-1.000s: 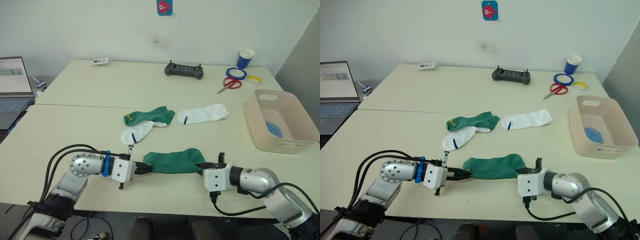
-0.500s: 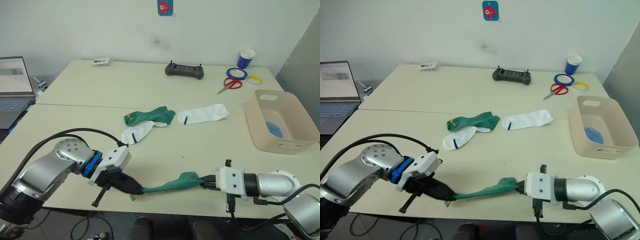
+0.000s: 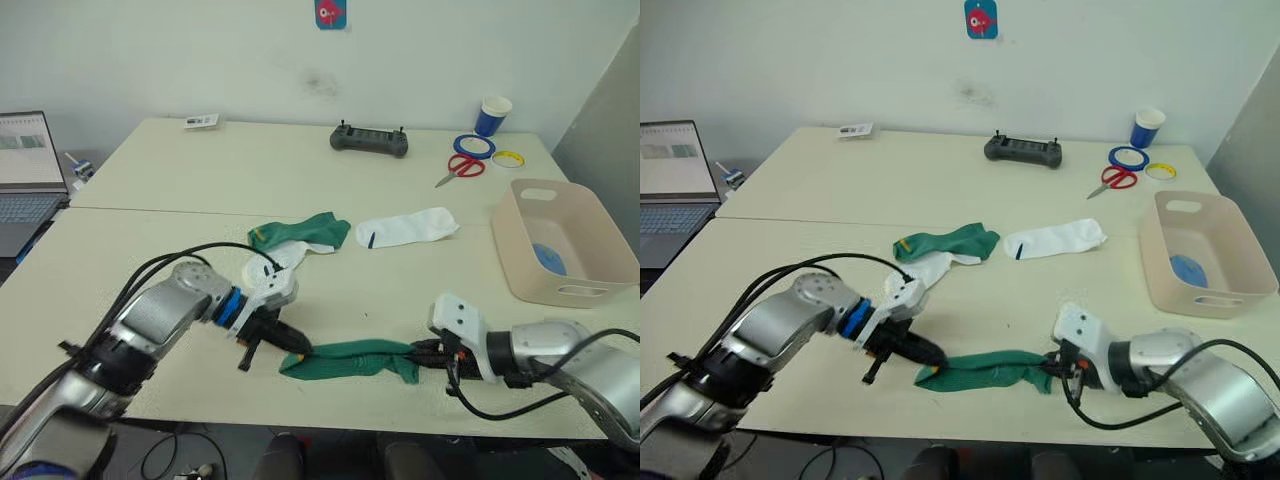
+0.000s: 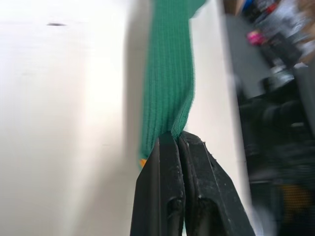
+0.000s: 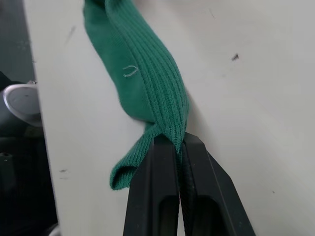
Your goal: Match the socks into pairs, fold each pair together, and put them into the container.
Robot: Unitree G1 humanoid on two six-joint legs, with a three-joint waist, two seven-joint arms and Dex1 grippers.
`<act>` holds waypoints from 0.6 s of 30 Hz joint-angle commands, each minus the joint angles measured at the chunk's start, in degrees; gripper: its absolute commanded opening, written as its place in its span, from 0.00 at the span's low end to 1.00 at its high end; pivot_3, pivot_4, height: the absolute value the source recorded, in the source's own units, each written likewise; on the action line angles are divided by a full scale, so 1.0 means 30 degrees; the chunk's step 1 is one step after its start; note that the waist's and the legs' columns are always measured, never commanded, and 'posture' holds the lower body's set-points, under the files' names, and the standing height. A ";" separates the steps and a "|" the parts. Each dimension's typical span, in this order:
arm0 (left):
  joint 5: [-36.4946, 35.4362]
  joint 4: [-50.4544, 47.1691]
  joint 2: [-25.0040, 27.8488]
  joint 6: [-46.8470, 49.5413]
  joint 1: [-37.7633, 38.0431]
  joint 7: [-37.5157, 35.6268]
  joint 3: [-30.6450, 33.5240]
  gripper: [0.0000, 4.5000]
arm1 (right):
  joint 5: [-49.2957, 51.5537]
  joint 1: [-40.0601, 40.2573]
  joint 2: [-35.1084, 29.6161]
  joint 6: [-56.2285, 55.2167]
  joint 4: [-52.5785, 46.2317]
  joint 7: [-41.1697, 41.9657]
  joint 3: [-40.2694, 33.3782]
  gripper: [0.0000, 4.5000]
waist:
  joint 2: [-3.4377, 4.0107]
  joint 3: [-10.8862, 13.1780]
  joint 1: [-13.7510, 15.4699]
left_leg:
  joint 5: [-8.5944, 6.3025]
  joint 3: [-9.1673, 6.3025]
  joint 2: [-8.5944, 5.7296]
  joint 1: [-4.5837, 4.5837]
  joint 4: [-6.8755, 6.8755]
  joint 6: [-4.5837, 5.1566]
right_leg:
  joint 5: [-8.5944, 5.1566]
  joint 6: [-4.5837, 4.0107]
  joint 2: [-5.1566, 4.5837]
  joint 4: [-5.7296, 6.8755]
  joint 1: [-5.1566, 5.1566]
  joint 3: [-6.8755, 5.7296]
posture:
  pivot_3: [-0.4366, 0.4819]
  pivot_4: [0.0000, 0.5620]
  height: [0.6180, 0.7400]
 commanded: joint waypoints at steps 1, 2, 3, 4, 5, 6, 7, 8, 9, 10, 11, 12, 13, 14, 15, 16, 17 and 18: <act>0.1782 0.2154 -0.1195 -0.1930 -0.1294 0.0443 -0.0205 0.00 | -0.1414 -0.1148 -0.0428 -0.1111 0.0871 -0.0292 0.0830 0.01 | 0.0000 0.0000 -0.0002 | 0.0000 0.0002 -0.0003 -0.0006 0.0000 0.0000 | -0.0003 0.0004 -0.0001 -0.0001 -0.0005 0.0001 | 0.48 0.27 1.00; 0.2185 0.2617 -0.1428 -0.2524 -0.1498 0.0408 -0.0218 0.00 | -0.1762 -0.1343 -0.0580 -0.1455 0.1027 -0.0242 0.1056 0.01 | 0.0000 0.0000 0.0002 | 0.0000 0.0002 -0.0003 -0.0010 0.0000 0.0000 | -0.0003 0.0004 -0.0001 -0.0002 -0.0009 0.0001 | 0.48 0.27 1.00; 0.2457 0.2967 -0.1602 -0.2960 -0.1621 0.0395 -0.0175 0.00 | -0.2095 -0.1453 -0.0716 -0.1784 0.1137 -0.0225 0.1220 0.01 | 0.0000 0.0000 -0.0004 | 0.0000 0.0002 -0.0004 -0.0012 0.0001 0.0000 | -0.0003 0.0005 -0.0002 -0.0002 -0.0012 0.0001 | 0.48 0.27 1.00; 0.2639 0.3303 -0.1817 -0.3197 -0.1736 0.0458 -0.0070 0.00 | -0.2520 -0.1531 -0.0836 -0.2256 0.1283 -0.0244 0.1372 0.06 | 0.0000 0.0000 -0.0014 | 0.0000 0.0002 -0.0003 -0.0012 0.0000 0.0000 | -0.0003 0.0005 -0.0002 -0.0002 -0.0013 0.0000 | 0.48 0.27 1.00; 0.2793 0.3568 -0.1974 -0.3410 -0.1823 0.0440 -0.0004 0.00 | -0.2845 -0.1587 -0.0972 -0.2725 0.1420 -0.0158 0.1486 0.12 | 0.0000 0.0000 -0.0014 | 0.0000 0.0002 -0.0001 -0.0011 0.0000 0.0001 | -0.0003 0.0005 -0.0001 -0.0002 -0.0014 0.0001 | 0.48 0.27 1.00; 0.3019 0.3819 -0.2132 -0.3690 -0.1892 0.0598 0.0067 0.00 | -0.3075 -0.1623 -0.1021 -0.3127 0.1538 -0.0108 0.1499 0.18 | 0.0000 0.0000 -0.0016 | 0.0000 -0.0001 0.0000 -0.0010 -0.0001 0.0001 | -0.0006 0.0007 -0.0001 0.0002 -0.0013 -0.0002 | 0.48 0.27 1.00; 0.3137 0.4059 -0.2365 -0.3872 -0.1964 0.0841 0.0227 0.00 | -0.3215 -0.1651 -0.1069 -0.3439 0.1607 -0.0009 0.1468 0.25 | 0.0001 0.0000 -0.0018 | -0.0001 -0.0001 0.0000 -0.0009 -0.0002 0.0002 | -0.0007 0.0008 -0.0001 0.0002 -0.0014 -0.0001 | 0.48 0.27 1.00; 0.3229 0.4297 -0.2628 -0.3973 -0.2061 0.1148 0.0425 0.00 | -0.3326 -0.1684 -0.1156 -0.3712 0.1630 0.0156 0.1444 0.32 | 0.0001 0.0000 -0.0013 | -0.0001 0.0000 0.0000 -0.0007 -0.0002 0.0001 | -0.0007 0.0009 -0.0001 0.0002 -0.0013 0.0000 | 0.48 0.27 1.00; 0.3278 0.4538 -0.2921 -0.3934 -0.2191 0.1518 0.0647 0.00 | -0.3475 -0.1720 -0.1258 -0.3964 0.1635 0.0309 0.1413 0.40 | 0.0000 0.0000 -0.0006 | -0.0001 -0.0002 -0.0001 -0.0010 -0.0002 0.0002 | -0.0008 0.0010 -0.0002 0.0003 -0.0013 -0.0001 | 0.48 0.27 1.00; 0.3357 0.4693 -0.3117 -0.4148 -0.2319 0.1622 0.0782 0.00 | -0.3867 -0.1848 -0.1525 -0.4439 0.1688 0.0450 0.1426 0.48 | 0.0000 0.0000 -0.0003 | -0.0001 -0.0001 -0.0001 -0.0010 0.0000 0.0001 | -0.0008 0.0010 -0.0003 0.0003 -0.0012 0.0000 | 0.48 0.27 1.00; 0.3473 0.4792 -0.3263 -0.4593 -0.2399 0.1702 0.0919 0.00 | -0.4272 -0.1983 -0.1818 -0.4931 0.1762 0.0610 0.1431 0.56 | 0.0000 0.0000 -0.0005 | -0.0001 -0.0001 -0.0002 -0.0013 0.0005 0.0001 | -0.0007 0.0011 -0.0004 0.0003 -0.0010 -0.0001 | 0.48 0.27 1.00; 0.3612 0.4869 -0.3430 -0.4952 -0.2494 0.2006 0.1113 0.05 | -0.4630 -0.2125 -0.2128 -0.5394 0.1890 0.0755 0.1362 0.64 | 0.0000 0.0000 -0.0004 | 0.0000 -0.0002 -0.0003 -0.0016 0.0009 0.0001 | -0.0007 0.0012 -0.0005 0.0003 -0.0010 -0.0001 | 0.48 0.27 1.00; 0.3626 0.4885 -0.3582 -0.5093 -0.2585 0.2258 0.1343 0.10 | -0.4919 -0.2253 -0.2370 -0.5789 0.2030 0.0854 0.1218 0.72 | 0.0000 0.0000 -0.0003 | 0.0000 0.0000 -0.0005 -0.0016 0.0016 0.0001 | -0.0006 0.0013 -0.0008 0.0003 -0.0009 0.0002 | 0.48 0.27 1.00; 0.3574 0.4825 -0.3698 -0.5093 -0.2690 0.2470 0.1629 0.15 | -0.5209 -0.2350 -0.2651 -0.6216 0.2179 0.0928 0.1007 0.81 | 0.0000 0.0001 -0.0003 | 0.0000 0.0004 -0.0007 -0.0015 0.0018 0.0001 | -0.0005 0.0014 -0.0010 0.0004 -0.0008 0.0004 | 0.48 0.27 1.00; 0.3554 0.4752 -0.3738 -0.5234 -0.2779 0.2634 0.1892 0.21 | -0.5476 -0.2374 -0.2995 -0.6639 0.2308 0.1059 0.0802 0.88 | 0.0000 0.0000 -0.0001 | 0.0000 0.0004 -0.0006 -0.0014 0.0030 0.0001 | -0.0004 0.0017 -0.0010 0.0003 -0.0006 0.0003 | 0.48 0.27 1.00; 0.3558 0.4676 -0.3742 -0.5394 -0.2845 0.2806 0.2165 0.29 | -0.5713 -0.2317 -0.3297 -0.7052 0.2411 0.1157 0.0568 0.97 | 0.0000 0.0000 -0.0001 | 0.0000 0.0003 -0.0006 -0.0014 0.0033 0.0000 | -0.0003 0.0018 -0.0010 0.0006 -0.0006 0.0002 | 0.48 0.27 1.00; 0.3549 0.4590 -0.3702 -0.5460 -0.2900 0.2957 0.2429 0.35 | -0.5995 -0.2206 -0.3497 -0.7398 0.2513 0.1093 0.0289 1.00 | 0.0000 0.0000 -0.0006 | 0.0000 0.0002 -0.0006 -0.0014 0.0033 0.0001 | -0.0003 0.0019 -0.0010 0.0007 -0.0005 0.0001 | 0.48 0.27 1.00; 0.3433 0.4404 -0.3594 -0.5305 -0.2950 0.3122 0.2803 0.42 | -0.6258 -0.1936 -0.3736 -0.7865 0.2638 0.1022 -0.0079 1.00 | 0.0001 0.0000 -0.0025 | 0.0000 0.0002 -0.0005 -0.0012 0.0032 0.0001 | -0.0003 0.0019 -0.0009 0.0007 -0.0005 0.0002 | 0.48 0.27 1.00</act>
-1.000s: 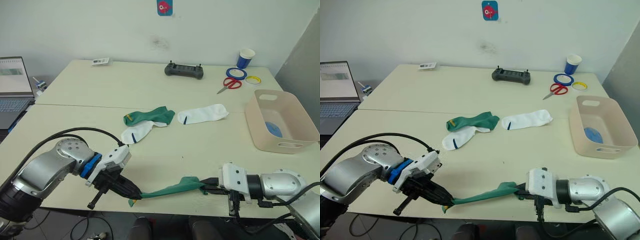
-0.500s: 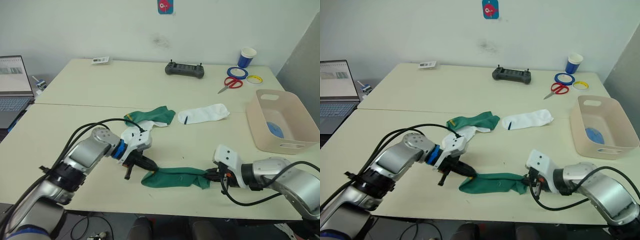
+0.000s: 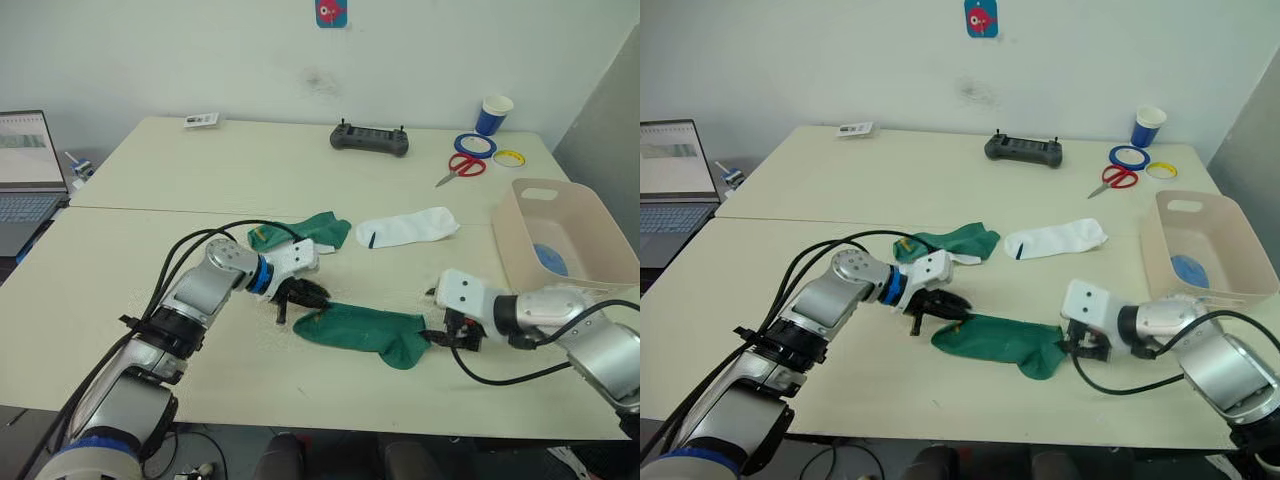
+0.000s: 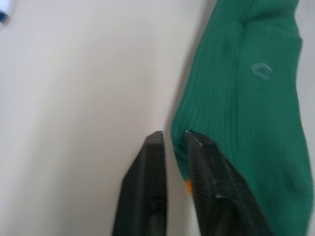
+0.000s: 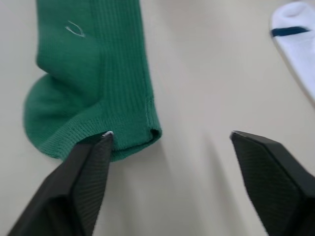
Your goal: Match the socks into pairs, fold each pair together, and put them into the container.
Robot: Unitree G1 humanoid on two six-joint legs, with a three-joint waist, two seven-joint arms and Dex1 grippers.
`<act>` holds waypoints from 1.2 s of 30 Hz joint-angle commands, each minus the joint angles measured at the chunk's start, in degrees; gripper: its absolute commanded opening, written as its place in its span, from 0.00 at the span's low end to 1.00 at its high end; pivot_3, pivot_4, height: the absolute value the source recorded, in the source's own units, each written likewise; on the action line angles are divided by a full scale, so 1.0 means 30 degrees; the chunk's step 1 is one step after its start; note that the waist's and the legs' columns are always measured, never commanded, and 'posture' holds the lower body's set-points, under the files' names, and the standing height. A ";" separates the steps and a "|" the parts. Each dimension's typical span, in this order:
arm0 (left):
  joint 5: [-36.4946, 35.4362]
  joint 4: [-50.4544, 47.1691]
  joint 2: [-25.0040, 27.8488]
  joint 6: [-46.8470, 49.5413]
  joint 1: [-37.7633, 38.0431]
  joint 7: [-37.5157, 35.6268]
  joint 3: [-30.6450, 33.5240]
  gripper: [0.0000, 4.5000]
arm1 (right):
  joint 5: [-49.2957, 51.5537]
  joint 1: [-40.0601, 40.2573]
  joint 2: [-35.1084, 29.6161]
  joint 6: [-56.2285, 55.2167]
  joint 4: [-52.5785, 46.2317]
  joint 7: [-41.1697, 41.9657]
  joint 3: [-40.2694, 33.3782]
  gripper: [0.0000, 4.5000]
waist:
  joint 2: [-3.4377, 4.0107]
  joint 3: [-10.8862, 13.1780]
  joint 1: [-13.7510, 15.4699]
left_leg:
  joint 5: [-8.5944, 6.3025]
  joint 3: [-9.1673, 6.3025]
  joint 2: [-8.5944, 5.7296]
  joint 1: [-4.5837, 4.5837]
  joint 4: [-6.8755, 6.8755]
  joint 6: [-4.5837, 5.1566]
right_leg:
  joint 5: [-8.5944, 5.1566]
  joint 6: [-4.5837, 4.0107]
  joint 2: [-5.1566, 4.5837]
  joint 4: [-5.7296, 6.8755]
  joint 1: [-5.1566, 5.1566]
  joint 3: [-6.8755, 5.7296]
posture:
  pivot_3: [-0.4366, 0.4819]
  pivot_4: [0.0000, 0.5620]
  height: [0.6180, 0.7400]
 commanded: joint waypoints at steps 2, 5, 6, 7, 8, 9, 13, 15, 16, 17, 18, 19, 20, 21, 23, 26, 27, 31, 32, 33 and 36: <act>-0.0445 -0.1205 0.0489 0.0354 -0.0353 0.0635 0.1938 0.57 | -0.0987 0.0769 -0.0642 -0.1734 0.0081 -0.0304 -0.2025 1.00 | -0.0001 0.0000 -0.0019 | 0.0000 0.0001 0.0002 -0.0001 -0.0001 0.0000 | 0.0000 -0.0001 0.0000 0.0002 -0.0003 0.0003 | 0.48 0.27 1.00; -0.1418 -0.2503 0.1025 0.2303 0.0339 0.0525 0.2936 0.78 | -0.0216 0.1807 -0.0099 -0.1463 -0.0619 -0.0538 -0.3600 1.00 | -0.0001 0.0000 -0.0019 | -0.0001 -0.0002 0.0003 -0.0003 -0.0003 0.0000 | -0.0001 0.0000 0.0001 0.0004 -0.0002 0.0004 | 0.48 0.27 1.00; -0.2066 -0.3192 0.1243 0.3344 0.0773 0.0424 0.3357 0.85 | 0.0451 0.2299 0.0241 -0.1094 -0.1133 -0.0507 -0.4244 1.00 | -0.0001 0.0000 -0.0026 | 0.0000 -0.0002 0.0004 -0.0002 -0.0003 0.0001 | -0.0001 0.0000 0.0001 0.0007 -0.0002 0.0002 | 0.48 0.27 1.00; -0.2857 -0.3919 0.1426 0.4660 0.1191 0.0350 0.3791 0.92 | 0.1058 0.2811 0.0580 -0.0727 -0.1667 -0.0455 -0.4822 1.00 | 0.0001 0.0000 -0.0043 | -0.0001 -0.0005 0.0006 -0.0004 -0.0007 0.0000 | -0.0001 0.0001 0.0001 0.0007 -0.0001 0.0003 | 0.48 0.27 1.00; -0.3541 -0.4622 0.1663 0.5998 0.1590 0.0328 0.4113 0.99 | 0.1507 0.3305 0.0919 -0.0426 -0.2173 -0.0475 -0.5293 1.00 | 0.0001 0.0000 -0.0052 | -0.0001 -0.0005 0.0007 0.0001 -0.0007 0.0001 | -0.0005 0.0006 0.0001 0.0015 0.0003 0.0005 | 0.48 0.27 1.00; -0.4013 -0.5294 0.1966 0.6921 0.2031 0.0276 0.4296 0.99 | 0.1836 0.3771 0.1238 -0.0207 -0.2645 -0.0557 -0.5626 1.00 | 0.0000 0.0000 -0.0053 | -0.0001 -0.0008 0.0009 0.0005 -0.0007 0.0001 | -0.0007 0.0009 0.0000 0.0023 0.0004 0.0002 | 0.48 0.27 1.00; -0.5385 -0.7897 0.2828 1.0324 0.4071 0.1035 0.4592 0.99 | 0.2815 0.5247 0.3042 0.1254 -0.4528 -0.1917 -0.5947 1.00 | 0.0000 0.0000 -0.0039 | -0.0001 -0.0035 0.0012 0.0008 -0.0006 0.0000 | -0.0009 0.0010 0.0001 0.0024 0.0017 -0.0015 | 0.48 0.27 1.00; -0.4522 -0.8231 0.2609 0.9907 0.4999 0.2425 0.4188 0.99 | 0.2960 0.5566 0.4114 0.2036 -0.5052 -0.2945 -0.5638 1.00 | 0.0000 0.0000 -0.0009 | 0.0000 -0.0036 0.0009 0.0010 -0.0004 -0.0001 | -0.0008 0.0010 0.0000 0.0017 0.0024 -0.0013 | 0.48 0.27 1.00; -0.4230 -0.8194 0.2366 0.9780 0.5254 0.3100 0.4076 0.99 | 0.2966 0.5667 0.4633 0.2411 -0.5201 -0.3437 -0.5528 1.00 | 0.0001 0.0000 -0.0004 | 0.0000 -0.0037 0.0003 0.0017 0.0002 -0.0002 | -0.0006 0.0013 -0.0006 0.0021 0.0034 -0.0010 | 0.48 0.27 1.00; -0.4081 -0.8085 0.2119 0.9711 0.5366 0.3608 0.4013 0.99 | 0.2941 0.5758 0.5044 0.2752 -0.5273 -0.3868 -0.5452 1.00 | 0.0000 0.0000 0.0001 | 0.0001 -0.0035 0.0000 0.0022 0.0009 -0.0004 | 0.0012 0.0029 -0.0007 0.0022 0.0037 -0.0006 | 0.48 0.27 1.00; -0.3920 -0.7979 0.1911 0.9521 0.5494 0.3927 0.3885 0.99 | 0.2719 0.5918 0.5413 0.2936 -0.5312 -0.4380 -0.5274 1.00 | 0.0000 0.0000 -0.0003 | 0.0002 -0.0035 0.0000 0.0026 0.0020 -0.0005 | 0.0023 0.0034 -0.0007 0.0019 0.0045 -0.0007 | 0.48 0.27 1.00; -0.3828 -0.7907 0.1714 0.9486 0.5605 0.4232 0.3818 0.99 | 0.2645 0.6072 0.5854 0.3206 -0.5349 -0.4889 -0.5185 1.00 | 0.0000 0.0000 -0.0002 | 0.0002 -0.0036 0.0001 0.0018 0.0051 -0.0005 | 0.0029 0.0038 -0.0006 0.0020 0.0051 -0.0007 | 0.48 0.27 1.00; -0.3829 -0.7854 0.1518 0.9589 0.5682 0.4497 0.3792 0.95 | 0.2697 0.6209 0.6312 0.3514 -0.5341 -0.5331 -0.5175 1.00 | 0.0000 -0.0001 -0.0001 | 0.0001 -0.0027 -0.0002 0.0016 0.0066 -0.0005 | 0.0030 0.0039 -0.0006 0.0017 0.0053 0.0002 | 0.48 0.27 1.00; -0.3832 -0.7866 0.1421 0.9651 0.5764 0.4619 0.3712 0.91 | 0.2714 0.6331 0.6658 0.3757 -0.5301 -0.5683 -0.5133 1.00 | 0.0000 -0.0001 0.0002 | 0.0000 -0.0019 -0.0003 0.0015 0.0066 -0.0005 | 0.0029 0.0040 -0.0007 0.0015 0.0053 0.0009 | 0.48 0.27 1.00; -0.3424 -0.7788 0.1380 0.9090 0.6030 0.4663 0.3236 0.79 | 0.2698 0.6617 0.7321 0.4121 -0.5049 -0.6274 -0.4982 1.00 | 0.0000 -0.0001 0.0004 | -0.0001 -0.0016 -0.0002 0.0005 0.0061 -0.0005 | 0.0025 0.0039 -0.0007 0.0007 0.0042 0.0011 | 0.48 0.27 1.00; -0.3107 -0.7581 0.1157 0.8728 0.6219 0.4749 0.2627 0.58 | 0.2346 0.6930 0.8445 0.4682 -0.4363 -0.7484 -0.4590 1.00 | 0.0004 -0.0004 0.0010 | -0.0001 -0.0021 0.0005 0.0007 0.0051 -0.0004 | 0.0017 0.0028 -0.0003 0.0010 0.0034 0.0005 | 0.48 0.27 1.00; -0.3082 -0.7544 0.1089 0.8668 0.6244 0.4795 0.2546 0.52 | 0.2319 0.6986 0.8723 0.4877 -0.4234 -0.7753 -0.4546 1.00 | 0.0007 -0.0005 0.0008 | -0.0001 -0.0023 0.0006 0.0010 0.0050 -0.0004 | 0.0017 0.0027 -0.0003 0.0012 0.0035 0.0006 | 0.48 0.27 1.00; -0.3063 -0.7579 0.0999 0.8469 0.6298 0.4716 0.2403 0.25 | 0.2424 0.7692 0.9808 0.5641 -0.3471 -0.8662 -0.4478 0.92 | 0.0008 -0.0007 0.0002 | -0.0001 -0.0017 0.0000 0.0012 0.0054 -0.0004 | 0.0018 0.0028 -0.0005 0.0017 0.0041 0.0012 | 0.48 0.27 1.00; -0.3012 -0.7563 0.1034 0.8333 0.6313 0.4691 0.2376 0.18 | 0.2613 0.7890 1.0013 0.5902 -0.3394 -0.8710 -0.4485 0.87 | 0.0008 -0.0007 0.0003 | -0.0001 -0.0016 -0.0001 0.0011 0.0053 -0.0004 | 0.0018 0.0028 -0.0006 0.0014 0.0040 0.0013 | 0.48 0.27 1.00; -0.2977 -0.7543 0.1058 0.8240 0.6322 0.4676 0.2365 0.10 | 0.2735 0.7989 1.0122 0.6088 -0.3382 -0.8715 -0.4491 0.79 | 0.0008 -0.0006 0.0004 | -0.0001 -0.0014 -0.0001 0.0010 0.0053 -0.0004 | 0.0018 0.0028 -0.0006 0.0012 0.0038 0.0015 | 0.48 0.27 1.00; -0.2942 -0.7466 0.1181 0.7974 0.6323 0.4561 0.2456 0.00 | 0.2950 0.8163 1.0123 0.6180 -0.3668 -0.8538 -0.4293 0.55 | 0.0010 -0.0012 0.0001 | -0.0001 -0.0012 0.0002 0.0015 0.0051 -0.0003 | 0.0018 0.0028 -0.0005 0.0012 0.0039 0.0013 | 0.48 0.27 1.00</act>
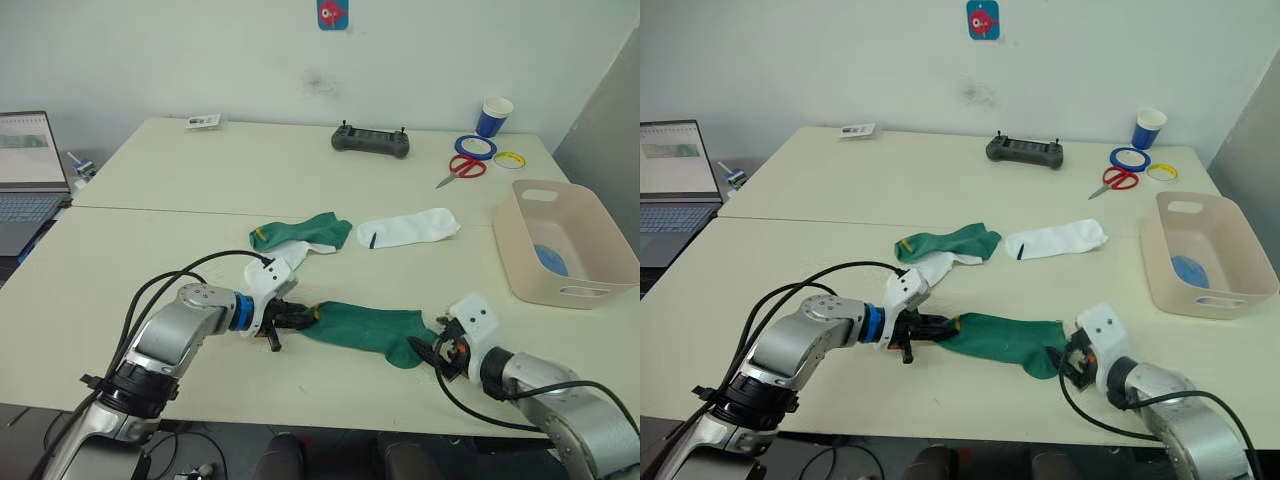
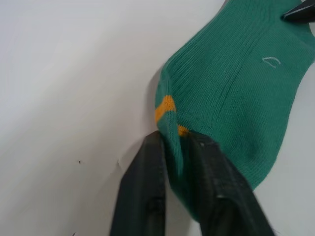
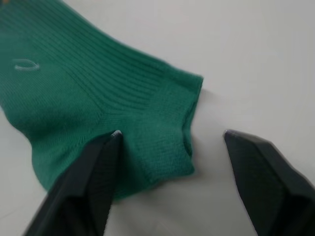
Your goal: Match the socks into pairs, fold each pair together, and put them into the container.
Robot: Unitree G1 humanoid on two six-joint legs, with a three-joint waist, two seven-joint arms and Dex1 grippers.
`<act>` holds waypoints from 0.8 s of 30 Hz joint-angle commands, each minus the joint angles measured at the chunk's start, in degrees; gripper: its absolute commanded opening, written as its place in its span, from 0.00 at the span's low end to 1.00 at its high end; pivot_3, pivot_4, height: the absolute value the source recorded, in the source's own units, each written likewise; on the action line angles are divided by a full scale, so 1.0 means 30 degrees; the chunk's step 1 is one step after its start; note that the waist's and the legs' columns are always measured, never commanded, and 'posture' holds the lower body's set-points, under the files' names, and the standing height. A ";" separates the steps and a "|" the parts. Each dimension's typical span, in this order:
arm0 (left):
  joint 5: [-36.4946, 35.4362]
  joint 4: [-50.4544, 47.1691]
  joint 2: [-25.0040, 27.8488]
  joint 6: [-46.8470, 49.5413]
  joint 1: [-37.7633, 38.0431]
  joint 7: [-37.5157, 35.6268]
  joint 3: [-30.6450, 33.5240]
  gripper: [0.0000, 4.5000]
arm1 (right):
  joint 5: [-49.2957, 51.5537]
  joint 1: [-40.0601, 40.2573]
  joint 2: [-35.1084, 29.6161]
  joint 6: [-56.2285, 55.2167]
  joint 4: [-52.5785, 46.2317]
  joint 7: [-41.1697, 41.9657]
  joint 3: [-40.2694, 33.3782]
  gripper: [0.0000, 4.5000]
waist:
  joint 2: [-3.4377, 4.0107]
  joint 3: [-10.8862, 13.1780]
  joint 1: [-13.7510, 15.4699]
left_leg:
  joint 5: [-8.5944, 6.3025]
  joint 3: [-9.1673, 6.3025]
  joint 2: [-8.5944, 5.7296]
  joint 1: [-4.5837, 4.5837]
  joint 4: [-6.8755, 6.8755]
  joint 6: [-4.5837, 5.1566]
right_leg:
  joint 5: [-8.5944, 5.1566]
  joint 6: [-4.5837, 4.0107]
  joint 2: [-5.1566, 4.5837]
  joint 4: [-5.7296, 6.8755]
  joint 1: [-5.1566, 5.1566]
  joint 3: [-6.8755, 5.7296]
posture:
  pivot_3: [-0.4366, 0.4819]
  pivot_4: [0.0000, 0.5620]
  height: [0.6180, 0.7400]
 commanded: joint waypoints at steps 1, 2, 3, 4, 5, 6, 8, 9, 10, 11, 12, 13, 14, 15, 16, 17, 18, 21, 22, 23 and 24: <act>0.0018 -0.0188 0.0161 -0.0455 0.0047 -0.0271 -0.0061 0.00 | 0.0628 0.0258 0.0017 0.0302 -0.0616 0.0248 0.0154 0.47 | 0.0000 0.0000 -0.0005 | 0.0000 -0.0001 0.0001 0.0004 0.0000 0.0000 | 0.0000 -0.0001 0.0001 0.0001 0.0000 -0.0001 | 0.48 0.27 1.00; -0.0079 -0.0260 0.0259 -0.0528 0.0116 -0.0389 0.0062 0.00 | 0.0841 0.0250 0.0075 0.0443 -0.0789 0.0336 0.0146 0.39 | 0.0000 0.0000 -0.0005 | 0.0000 -0.0001 0.0002 0.0004 0.0000 0.0000 | 0.0000 0.0000 0.0002 0.0003 0.0000 -0.0001 | 0.48 0.27 1.00; -0.0234 -0.0378 0.0374 -0.0465 0.0193 -0.0522 0.0196 0.00 | 0.1011 0.0231 0.0041 0.0487 -0.0930 0.0454 0.0177 0.30 | 0.0000 0.0000 -0.0011 | 0.0000 -0.0002 0.0004 0.0003 -0.0001 0.0000 | 0.0000 0.0000 0.0003 0.0003 0.0000 -0.0003 | 0.48 0.27 1.00; -0.0391 -0.0607 0.0622 -0.0434 0.0361 -0.0738 0.0349 0.00 | 0.1386 0.0228 0.0001 0.0589 -0.1159 0.0703 0.0193 0.23 | 0.0000 0.0000 -0.0029 | 0.0000 -0.0002 0.0003 0.0003 -0.0002 0.0000 | 0.0000 -0.0001 0.0003 0.0002 0.0000 -0.0001 | 0.48 0.27 1.00; -0.0583 -0.0859 0.0859 -0.0410 0.0554 -0.0981 0.0509 0.00 | 0.1768 0.0214 -0.0043 0.0717 -0.1382 0.0918 0.0184 0.15 | 0.0000 0.0000 -0.0070 | -0.0001 0.0000 0.0003 0.0001 -0.0004 0.0001 | -0.0001 -0.0001 0.0003 0.0002 -0.0004 0.0002 | 0.48 0.27 1.00; -0.0814 -0.1148 0.1119 -0.0217 0.0751 -0.1208 0.0639 0.00 | 0.2053 0.0182 -0.0112 0.0856 -0.1590 0.1091 0.0184 0.07 | 0.0000 0.0000 -0.0093 | -0.0001 0.0002 0.0006 0.0001 -0.0011 0.0001 | -0.0001 -0.0001 0.0004 0.0001 -0.0007 0.0004 | 0.48 0.27 1.00; -0.1157 -0.1670 0.1569 -0.0087 0.1135 -0.1535 0.0776 0.00 | 0.2594 0.0101 -0.0171 0.1145 -0.1894 0.1306 0.0120 0.00 | 0.0001 0.0000 -0.0089 | -0.0001 0.0002 0.0009 0.0002 -0.0029 0.0002 | -0.0003 -0.0005 0.0003 0.0001 -0.0018 0.0003 | 0.48 0.27 1.00; -0.1411 -0.2079 0.1856 0.0073 0.1430 -0.1691 0.0890 0.00 | 0.3039 0.0050 -0.0151 0.1458 -0.2122 0.1459 0.0011 0.00 | 0.0000 0.0001 -0.0085 | -0.0001 0.0000 0.0009 0.0003 -0.0036 0.0002 | -0.0004 -0.0006 0.0003 0.0001 -0.0017 0.0000 | 0.48 0.27 1.00; -0.1712 -0.2589 0.2252 0.0237 0.1822 -0.1928 0.1056 0.00 | 0.3608 0.0006 -0.0204 0.1846 -0.2413 0.1664 -0.0188 0.00 | 0.0000 0.0001 -0.0105 | -0.0001 -0.0001 0.0011 0.0003 -0.0039 0.0002 | -0.0004 -0.0006 0.0003 0.0000 -0.0018 0.0001 | 0.48 0.27 1.00; -0.1977 -0.3053 0.2651 0.0377 0.2200 -0.2147 0.1250 0.00 | 0.4225 -0.0029 -0.0215 0.2339 -0.2681 0.1830 -0.0473 0.00 | 0.0000 0.0001 -0.0105 | -0.0001 0.0000 0.0013 0.0001 -0.0043 0.0001 | -0.0005 -0.0009 0.0003 0.0000 -0.0023 0.0002 | 0.48 0.27 1.00; -0.2164 -0.3342 0.2909 0.0480 0.2431 -0.2258 0.1376 0.00 | 0.4663 -0.0060 -0.0243 0.2684 -0.2845 0.1883 -0.0678 0.00 | 0.0000 0.0001 -0.0098 | -0.0001 -0.0001 0.0014 0.0004 -0.0049 0.0002 | -0.0007 -0.0012 0.0002 -0.0002 -0.0021 0.0001 | 0.48 0.27 1.00; -0.2354 -0.3590 0.3278 0.0561 0.2724 -0.2369 0.1594 0.00 | 0.5120 -0.0051 -0.0378 0.3020 -0.2988 0.2016 -0.0958 0.00 | 0.0001 0.0001 -0.0082 | -0.0001 -0.0001 0.0015 0.0002 -0.0051 0.0001 | -0.0008 -0.0013 0.0001 -0.0002 -0.0023 0.0001 | 0.48 0.27 1.00; -0.2500 -0.3758 0.3599 0.0632 0.2994 -0.2419 0.1818 0.00 | 0.5480 -0.0021 -0.0537 0.3312 -0.3090 0.2120 -0.1192 0.00 | 0.0001 0.0001 -0.0068 | -0.0001 -0.0003 0.0014 0.0003 -0.0051 0.0001 | -0.0009 -0.0014 0.0000 -0.0002 -0.0022 -0.0002 | 0.48 0.27 1.00; -0.2597 -0.3859 0.3865 0.0679 0.3249 -0.2394 0.2017 0.00 | 0.5849 0.0016 -0.0730 0.3574 -0.3152 0.2237 -0.1392 0.00 | 0.0001 0.0001 -0.0053 | -0.0001 -0.0002 0.0013 0.0003 -0.0051 0.0001 | -0.0009 -0.0015 -0.0002 -0.0003 -0.0021 -0.0002 | 0.48 0.27 1.00; -0.2621 -0.3915 0.4082 0.0677 0.3508 -0.2309 0.2176 0.00 | 0.6200 0.0058 -0.0923 0.3800 -0.3197 0.2384 -0.1554 0.00 | 0.0001 0.0001 -0.0045 | -0.0001 -0.0001 0.0012 0.0003 -0.0051 0.0001 | -0.0009 -0.0015 -0.0003 -0.0004 -0.0021 -0.0001 | 0.48 0.27 1.00; -0.2625 -0.3975 0.4226 0.0658 0.3751 -0.2175 0.2283 0.00 | 0.6502 0.0109 -0.1089 0.4001 -0.3225 0.2447 -0.1686 0.00 | 0.0001 0.0001 -0.0042 | -0.0001 0.0003 0.0010 0.0006 -0.0051 0.0001 | -0.0010 -0.0016 -0.0006 -0.0004 -0.0020 0.0002 | 0.48 0.27 1.00; -0.2637 -0.4032 0.4302 0.0648 0.3966 -0.2034 0.2346 0.00 | 0.6722 0.0153 -0.1262 0.4134 -0.3218 0.2470 -0.1750 0.00 | 0.0001 0.0001 -0.0039 | -0.0001 0.0004 0.0009 0.0006 -0.0051 0.0001 | -0.0010 -0.0017 -0.0008 -0.0006 -0.0020 0.0001 | 0.48 0.27 1.00; -0.2718 -0.4414 0.4195 0.0926 0.4555 -0.1546 0.2303 0.00 | 0.6958 0.0237 -0.1624 0.4560 -0.2868 0.2231 -0.1587 0.00 | -0.0001 0.0002 -0.0028 | -0.0001 0.0008 0.0010 0.0004 -0.0052 0.0001 | -0.0014 -0.0021 -0.0010 -0.0012 -0.0022 0.0002 | 0.48 0.27 1.00; -0.2702 -0.4528 0.4131 0.0938 0.4700 -0.1391 0.2259 0.00 | 0.6998 0.0228 -0.1623 0.4605 -0.2743 0.2066 -0.1529 0.00 | -0.0001 0.0002 -0.0023 | -0.0001 0.0008 0.0010 0.0001 -0.0053 0.0001 | -0.0014 -0.0021 -0.0010 -0.0016 -0.0025 0.0003 | 0.48 0.27 1.00; -0.2619 -0.4572 0.4045 0.0927 0.4808 -0.1146 0.2212 0.00 | 0.6967 0.0191 -0.1625 0.4611 -0.2633 0.1904 -0.1440 0.00 | -0.0001 0.0002 -0.0023 | -0.0001 0.0008 0.0010 0.0001 -0.0054 0.0000 | -0.0015 -0.0021 -0.0010 -0.0016 -0.0025 0.0003 | 0.48 0.27 1.00; -0.2534 -0.4569 0.3972 0.0937 0.4882 -0.0927 0.2158 0.00 | 0.6882 0.0168 -0.1563 0.4609 -0.2528 0.1672 -0.1386 0.00 | -0.0001 0.0002 -0.0021 | -0.0001 0.0008 0.0011 0.0002 -0.0055 0.0001 | -0.0014 -0.0021 -0.0010 -0.0016 -0.0026 0.0003 | 0.48 0.27 1.00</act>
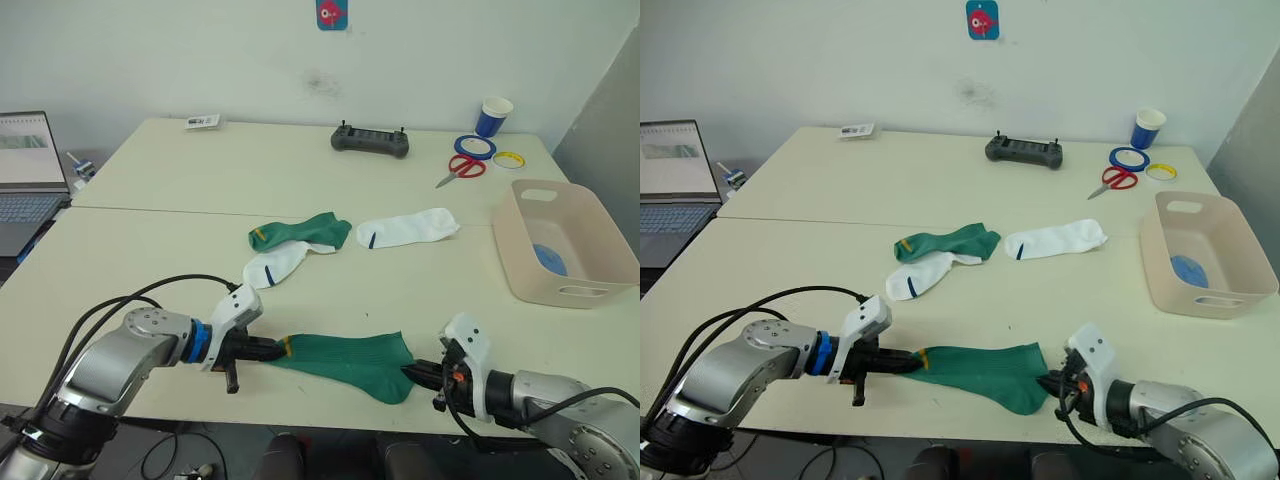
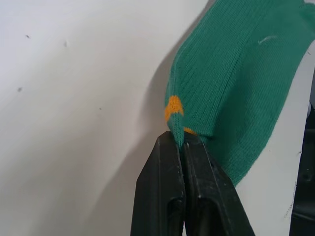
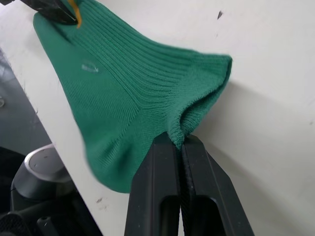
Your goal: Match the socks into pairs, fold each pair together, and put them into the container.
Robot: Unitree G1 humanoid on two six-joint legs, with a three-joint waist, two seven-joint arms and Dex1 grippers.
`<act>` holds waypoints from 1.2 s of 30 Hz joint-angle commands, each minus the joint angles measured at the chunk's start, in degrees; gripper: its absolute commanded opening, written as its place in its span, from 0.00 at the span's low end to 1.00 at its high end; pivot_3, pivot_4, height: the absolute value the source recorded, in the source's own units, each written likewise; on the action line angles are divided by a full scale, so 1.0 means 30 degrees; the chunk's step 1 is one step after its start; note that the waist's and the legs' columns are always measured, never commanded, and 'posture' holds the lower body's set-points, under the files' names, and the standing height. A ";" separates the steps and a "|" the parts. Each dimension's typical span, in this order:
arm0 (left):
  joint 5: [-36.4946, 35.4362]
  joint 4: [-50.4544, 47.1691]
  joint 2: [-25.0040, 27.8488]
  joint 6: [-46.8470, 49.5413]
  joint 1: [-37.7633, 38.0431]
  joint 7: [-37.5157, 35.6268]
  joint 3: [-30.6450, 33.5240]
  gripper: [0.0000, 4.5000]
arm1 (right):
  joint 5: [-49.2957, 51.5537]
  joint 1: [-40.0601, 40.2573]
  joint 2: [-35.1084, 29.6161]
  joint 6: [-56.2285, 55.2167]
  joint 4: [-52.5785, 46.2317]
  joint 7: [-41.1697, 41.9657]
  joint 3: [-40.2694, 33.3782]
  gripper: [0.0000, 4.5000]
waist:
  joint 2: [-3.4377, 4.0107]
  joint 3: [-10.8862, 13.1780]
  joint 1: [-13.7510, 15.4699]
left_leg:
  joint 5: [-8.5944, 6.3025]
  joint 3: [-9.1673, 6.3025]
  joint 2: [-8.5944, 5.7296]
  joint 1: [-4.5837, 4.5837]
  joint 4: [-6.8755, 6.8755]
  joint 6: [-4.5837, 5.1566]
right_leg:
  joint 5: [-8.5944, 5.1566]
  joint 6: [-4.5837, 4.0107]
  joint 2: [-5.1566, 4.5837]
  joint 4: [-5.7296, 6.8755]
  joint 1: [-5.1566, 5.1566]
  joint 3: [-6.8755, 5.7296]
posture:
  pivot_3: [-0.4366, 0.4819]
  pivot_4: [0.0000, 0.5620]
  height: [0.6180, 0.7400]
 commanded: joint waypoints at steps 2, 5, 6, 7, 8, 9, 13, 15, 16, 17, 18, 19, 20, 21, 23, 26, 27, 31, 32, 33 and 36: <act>0.0122 -0.0592 -0.0361 -0.0278 0.0386 0.0854 0.0048 0.00 | -0.0077 -0.0076 -0.0144 -0.0221 0.0072 -0.0549 0.0216 0.00 | 0.0001 -0.0001 0.0001 | 0.0000 -0.0002 0.0000 0.0002 -0.0004 0.0000 | -0.0001 -0.0002 0.0000 0.0000 0.0000 -0.0002 | 0.48 0.27 1.00; 0.0655 -0.0377 -0.0350 -0.1705 0.0848 0.0780 -0.0159 0.04 | -0.0492 0.0069 -0.0482 -0.0942 0.0077 -0.0705 0.0423 0.15 | 0.0002 -0.0001 0.0004 | 0.0000 0.0009 -0.0006 0.0004 -0.0005 -0.0001 | -0.0001 -0.0002 -0.0007 -0.0001 0.0000 0.0007 | 0.48 0.27 1.00; 0.0893 -0.0297 -0.0353 -0.2191 0.1044 0.0887 -0.0123 0.09 | -0.0554 0.0093 -0.0568 -0.1129 0.0074 -0.0736 0.0381 0.21 | 0.0002 -0.0001 0.0007 | 0.0000 0.0011 -0.0007 0.0004 -0.0005 -0.0001 | -0.0002 -0.0003 -0.0009 -0.0003 0.0000 0.0008 | 0.48 0.27 1.00; 0.0915 -0.0215 -0.0497 -0.2420 0.1219 0.1150 0.0141 0.13 | -0.0581 0.0132 -0.0641 -0.1328 0.0029 -0.0743 0.0270 0.28 | 0.0004 -0.0002 0.0013 | 0.0000 0.0015 -0.0007 0.0005 -0.0006 -0.0001 | -0.0002 -0.0002 -0.0012 -0.0008 0.0000 0.0012 | 0.48 0.27 1.00; 0.0870 -0.0142 -0.0570 -0.2542 0.1345 0.1312 0.0355 0.19 | -0.0616 0.0166 -0.0704 -0.1489 -0.0017 -0.0759 0.0168 0.37 | 0.0008 -0.0005 0.0015 | 0.0000 0.0016 -0.0007 0.0006 -0.0007 -0.0001 | -0.0002 -0.0003 -0.0014 -0.0008 0.0001 0.0012 | 0.48 0.27 1.00; 0.0817 -0.0063 -0.0508 -0.2737 0.1486 0.1324 0.0595 0.25 | -0.0655 0.0187 -0.0828 -0.1642 -0.0110 -0.0743 0.0041 0.44 | 0.0011 -0.0007 0.0019 | 0.0000 0.0016 -0.0006 0.0007 -0.0008 -0.0001 | -0.0002 -0.0003 -0.0016 -0.0008 0.0001 0.0013 | 0.48 0.27 1.00; 0.0365 0.0066 -0.0045 -0.3169 0.2130 0.1091 0.1847 0.50 | -0.0976 0.0141 -0.1626 -0.2871 -0.0790 -0.0491 -0.0303 0.75 | 0.0011 -0.0007 0.0015 | 0.0000 0.0016 -0.0002 0.0014 -0.0011 -0.0001 | -0.0031 -0.0054 -0.0015 -0.0007 0.0003 0.0011 | 0.48 0.27 1.00; -0.0165 0.0214 0.0093 -0.3069 0.2179 0.0771 0.2519 0.62 | -0.1253 -0.0571 -0.1626 -0.3732 -0.0921 -0.0671 -0.0271 0.90 | 0.0010 -0.0006 -0.0035 | 0.0000 0.0016 0.0003 0.0017 -0.0015 -0.0001 | -0.0031 -0.0055 -0.0013 -0.0006 0.0000 0.0010 | 0.48 0.27 1.00; -0.0697 0.0337 0.0166 -0.2850 0.2082 0.0448 0.2944 0.68 | -0.1651 -0.1330 -0.1729 -0.4278 -0.0890 -0.0802 -0.0020 0.97 | 0.0010 -0.0005 -0.0081 | 0.0000 0.0016 0.0006 0.0021 -0.0022 0.0000 | -0.0030 -0.0054 -0.0007 -0.0004 -0.0003 0.0011 | 0.48 0.27 1.00; -0.1090 0.0433 0.0263 -0.2655 0.1989 0.0169 0.3232 0.75 | -0.2009 -0.2003 -0.1838 -0.4723 -0.0815 -0.0861 0.0241 1.00 | 0.0015 0.0000 -0.0180 | 0.0000 0.0017 0.0010 0.0021 -0.0022 0.0000 | -0.0029 -0.0056 -0.0003 -0.0001 -0.0008 0.0013 | 0.48 0.27 1.00; -0.1282 0.0558 0.0409 -0.2648 0.1931 -0.0109 0.3438 0.81 | -0.2313 -0.2889 -0.1925 -0.5069 -0.0683 -0.0839 0.0544 1.00 | 0.0015 0.0001 -0.0222 | 0.0000 0.0022 0.0011 0.0020 -0.0022 -0.0001 | -0.0028 -0.0063 -0.0002 0.0004 -0.0017 0.0015 | 0.48 0.27 1.00; -0.1293 0.0675 0.0537 -0.2756 0.1913 -0.0273 0.3552 0.89 | -0.2531 -0.3753 -0.1914 -0.5322 -0.0483 -0.0860 0.0758 1.00 | 0.0015 0.0001 -0.0256 | 0.0001 0.0022 0.0011 0.0019 -0.0024 -0.0001 | -0.0027 -0.0065 -0.0002 0.0003 -0.0019 0.0013 | 0.48 0.27 1.00; -0.1216 0.0783 0.0666 -0.2894 0.1952 -0.0388 0.3620 0.95 | -0.2583 -0.4787 -0.1757 -0.5381 -0.0173 -0.0923 0.0863 1.00 | 0.0016 0.0004 -0.0288 | 0.0001 0.0023 0.0009 0.0023 -0.0025 -0.0001 | -0.0032 -0.0073 -0.0003 0.0002 -0.0018 0.0012 | 0.48 0.27 1.00; -0.1174 0.0862 0.0757 -0.2984 0.2010 -0.0443 0.3726 1.00 | -0.2554 -0.5951 -0.1568 -0.5349 0.0178 -0.0967 0.0929 1.00 | 0.0016 0.0004 -0.0304 | 0.0001 0.0022 0.0007 0.0016 -0.0026 -0.0001 | -0.0033 -0.0076 -0.0003 -0.0001 -0.0022 0.0010 | 0.48 0.27 1.00; -0.1145 0.0934 0.0771 -0.3113 0.2076 -0.0412 0.3909 1.00 | -0.2492 -0.7790 -0.1301 -0.5129 0.0858 -0.1079 0.1026 1.00 | 0.0015 0.0005 -0.0332 | 0.0000 0.0030 0.0002 0.0014 -0.0043 -0.0002 | -0.0014 -0.0040 -0.0008 -0.0011 -0.0022 0.0015 | 0.48 0.27 1.00; -0.0992 0.1099 0.0636 -0.3560 0.1909 -0.0176 0.4201 1.00 | -0.2491 -0.9313 -0.1194 -0.4930 0.1565 -0.1000 0.1277 1.00 | 0.0006 0.0008 -0.0264 | 0.0001 0.0026 0.0001 0.0004 -0.0094 -0.0001 | -0.0015 -0.0027 -0.0011 -0.0023 -0.0034 0.0007 | 0.48 0.27 1.00; -0.1071 0.1244 0.0565 -0.3554 0.1633 -0.0074 0.4331 1.00 | -0.2497 -0.9555 -0.1165 -0.4961 0.1705 -0.0963 0.1378 1.00 | 0.0006 0.0008 -0.0171 | 0.0001 0.0017 0.0001 0.0002 -0.0118 -0.0001 | -0.0023 -0.0036 -0.0012 -0.0027 -0.0038 -0.0003 | 0.48 0.27 1.00; -0.1195 0.1665 0.0378 -0.3549 0.0569 0.0114 0.4451 1.00 | -0.2593 -0.9839 -0.0979 -0.5236 0.1903 -0.0924 0.1744 1.00 | 0.0007 0.0008 0.0018 | 0.0000 -0.0016 0.0009 -0.0009 -0.0144 0.0001 | -0.0053 -0.0055 -0.0008 -0.0022 -0.0050 -0.0042 | 0.48 0.27 1.00; -0.1341 0.1589 0.0288 -0.3493 0.0499 0.0109 0.4497 1.00 | -0.2732 -0.9837 -0.0913 -0.5361 0.1949 -0.0982 0.1907 1.00 | 0.0007 0.0009 0.0014 | 0.0000 -0.0016 0.0008 -0.0009 -0.0148 0.0001 | -0.0054 -0.0056 -0.0008 -0.0022 -0.0050 -0.0042 | 0.48 0.27 1.00; -0.1443 0.1527 0.0227 -0.3458 0.0468 0.0105 0.4533 1.00 | -0.2835 -0.9832 -0.0871 -0.5446 0.1978 -0.1021 0.2019 1.00 | 0.0007 0.0008 0.0012 | 0.0000 -0.0009 0.0007 -0.0007 -0.0149 0.0001 | -0.0054 -0.0056 -0.0009 -0.0022 -0.0050 -0.0032 | 0.48 0.27 1.00; -0.1386 0.1423 0.0249 -0.3581 0.0668 0.0069 0.4535 1.00 | -0.3720 -0.9984 -0.0717 -0.6027 0.2298 -0.1198 0.2730 1.00 | 0.0007 0.0009 -0.0015 | 0.0000 0.0006 0.0004 -0.0004 -0.0144 0.0000 | -0.0054 -0.0055 -0.0013 -0.0023 -0.0049 -0.0017 | 0.48 0.27 1.00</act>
